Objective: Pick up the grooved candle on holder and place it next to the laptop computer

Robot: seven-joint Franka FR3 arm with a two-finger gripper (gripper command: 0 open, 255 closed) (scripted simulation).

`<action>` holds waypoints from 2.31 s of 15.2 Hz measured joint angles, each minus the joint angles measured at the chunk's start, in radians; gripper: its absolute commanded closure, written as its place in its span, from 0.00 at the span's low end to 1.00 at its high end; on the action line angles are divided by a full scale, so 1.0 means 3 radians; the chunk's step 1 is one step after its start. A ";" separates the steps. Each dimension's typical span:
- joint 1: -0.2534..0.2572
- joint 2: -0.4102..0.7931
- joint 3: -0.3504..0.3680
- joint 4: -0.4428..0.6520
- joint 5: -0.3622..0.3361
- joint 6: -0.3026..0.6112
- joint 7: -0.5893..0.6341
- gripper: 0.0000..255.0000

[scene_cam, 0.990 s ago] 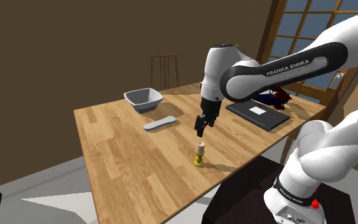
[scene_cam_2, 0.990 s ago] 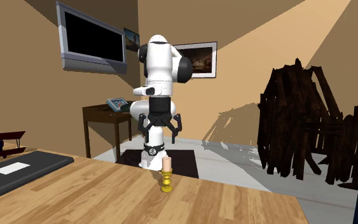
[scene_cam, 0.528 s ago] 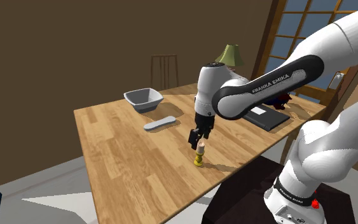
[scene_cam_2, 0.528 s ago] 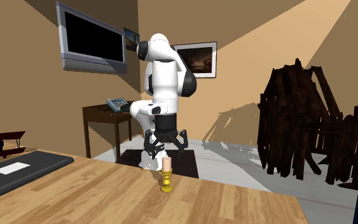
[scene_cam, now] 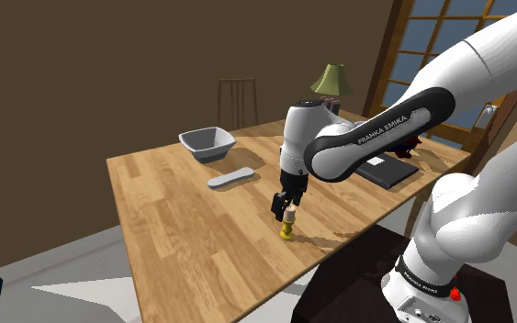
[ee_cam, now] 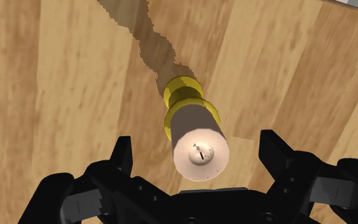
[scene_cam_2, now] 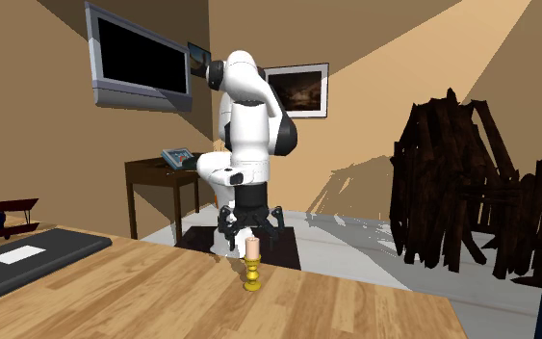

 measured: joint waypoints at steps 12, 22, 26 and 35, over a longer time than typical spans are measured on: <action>0.0000 0.0001 0.0000 0.0000 -0.0001 0.0002 0.0000 1.00; 0.0008 -0.0264 -0.0048 0.0190 -0.0002 -0.0450 -0.0014 1.00; 0.0005 -0.0343 -0.0068 0.0302 -0.0011 -0.0641 -0.0017 1.00; 0.0001 -0.0508 -0.0114 0.0598 -0.0032 -0.1103 -0.0019 1.00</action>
